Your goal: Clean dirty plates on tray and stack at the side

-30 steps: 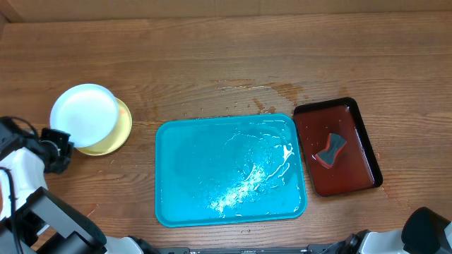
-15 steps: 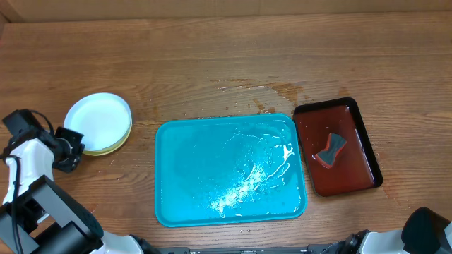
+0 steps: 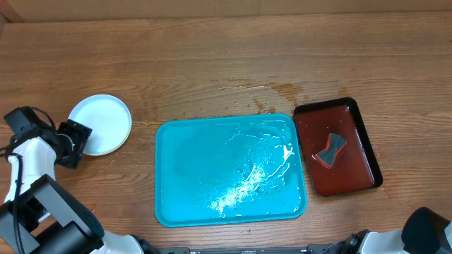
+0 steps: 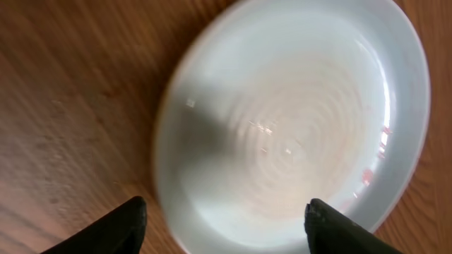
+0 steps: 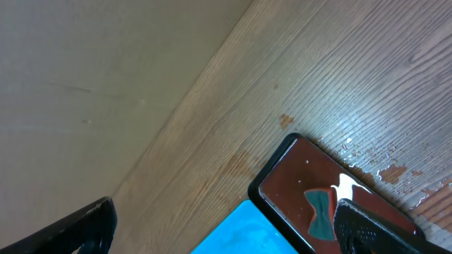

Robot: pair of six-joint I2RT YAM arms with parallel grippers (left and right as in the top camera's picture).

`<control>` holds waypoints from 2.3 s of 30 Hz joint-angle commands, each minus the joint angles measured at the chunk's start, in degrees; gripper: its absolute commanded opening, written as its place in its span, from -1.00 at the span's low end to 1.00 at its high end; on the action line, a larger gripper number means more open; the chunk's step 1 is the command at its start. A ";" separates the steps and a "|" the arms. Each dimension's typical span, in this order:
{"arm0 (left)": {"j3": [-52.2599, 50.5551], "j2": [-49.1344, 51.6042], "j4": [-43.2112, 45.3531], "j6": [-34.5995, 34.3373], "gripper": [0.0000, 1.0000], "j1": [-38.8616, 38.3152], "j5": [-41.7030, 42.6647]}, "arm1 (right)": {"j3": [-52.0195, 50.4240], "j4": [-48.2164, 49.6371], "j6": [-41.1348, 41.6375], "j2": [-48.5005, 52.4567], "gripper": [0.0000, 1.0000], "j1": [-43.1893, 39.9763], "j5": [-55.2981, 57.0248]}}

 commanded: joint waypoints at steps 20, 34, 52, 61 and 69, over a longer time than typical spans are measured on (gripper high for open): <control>19.74 -23.80 -6.43 25.38 0.12 -18.91 10.01 | 0.87 2.16 -24.11 0.15 1.00 2.21 -4.00; 20.17 -38.51 -9.09 27.96 0.42 -21.70 10.69 | 0.98 13.68 -44.81 -10.62 1.00 16.65 -7.37; 21.84 -57.72 -15.65 39.43 0.38 -21.70 6.01 | 0.85 2.10 -57.42 -30.82 1.00 25.62 -13.51; 26.10 -65.18 -23.89 44.52 0.43 -21.70 5.60 | 0.35 0.09 -41.94 -31.85 1.00 28.76 -12.09; 28.15 -67.30 -28.28 49.07 0.66 -21.70 19.65 | -0.24 0.81 -25.88 -31.85 1.00 28.76 6.62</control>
